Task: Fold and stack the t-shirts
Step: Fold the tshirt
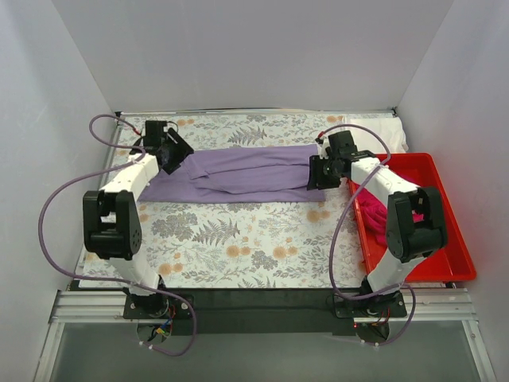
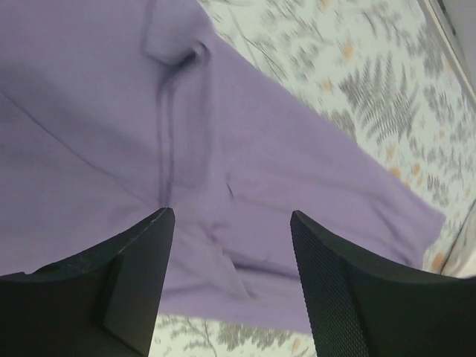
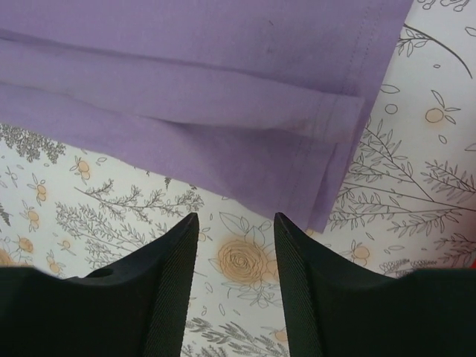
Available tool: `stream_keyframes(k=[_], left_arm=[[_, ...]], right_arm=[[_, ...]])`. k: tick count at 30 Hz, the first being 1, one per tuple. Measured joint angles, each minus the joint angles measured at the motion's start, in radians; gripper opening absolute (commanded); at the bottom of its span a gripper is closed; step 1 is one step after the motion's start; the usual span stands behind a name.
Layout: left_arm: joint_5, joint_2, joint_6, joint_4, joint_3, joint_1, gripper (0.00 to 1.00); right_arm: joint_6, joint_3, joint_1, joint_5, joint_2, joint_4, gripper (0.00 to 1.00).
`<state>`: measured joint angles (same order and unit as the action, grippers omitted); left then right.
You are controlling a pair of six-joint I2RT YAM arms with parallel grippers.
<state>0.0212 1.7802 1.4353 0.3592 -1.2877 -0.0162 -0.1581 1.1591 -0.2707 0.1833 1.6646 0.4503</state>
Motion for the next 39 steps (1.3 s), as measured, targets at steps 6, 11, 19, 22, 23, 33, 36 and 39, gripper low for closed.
stream_keyframes(k=[6,11,19,22,23,33,36,39], left_arm=[[-0.025,-0.204,-0.039,0.003,0.144,-0.192,0.39],[-0.037,-0.201,-0.067,0.015,0.224,-0.304,0.32],[-0.072,-0.102,-0.108,0.006,0.231,-0.416,0.29],[-0.092,-0.053,-0.119,0.002,0.224,-0.431,0.29],[-0.097,-0.036,-0.123,0.001,0.22,-0.434,0.29],[-0.147,0.048,-0.154,-0.008,0.136,-0.444,0.26],[-0.153,0.082,-0.158,-0.016,0.099,-0.444,0.26],[-0.155,0.126,-0.161,-0.023,0.071,-0.444,0.26]], right_arm=[[-0.019,0.011,0.0,0.008,0.088,-0.036,0.34],[-0.029,0.027,0.0,0.017,0.138,-0.05,0.31],[-0.031,0.061,0.0,0.03,0.188,-0.071,0.29],[-0.031,0.062,0.0,0.031,0.198,-0.073,0.29],[-0.031,0.063,0.0,0.033,0.2,-0.074,0.29],[-0.031,0.11,0.0,0.037,0.245,-0.084,0.3],[-0.031,0.132,0.001,0.037,0.264,-0.087,0.3],[-0.031,0.151,0.004,0.037,0.28,-0.087,0.31]])
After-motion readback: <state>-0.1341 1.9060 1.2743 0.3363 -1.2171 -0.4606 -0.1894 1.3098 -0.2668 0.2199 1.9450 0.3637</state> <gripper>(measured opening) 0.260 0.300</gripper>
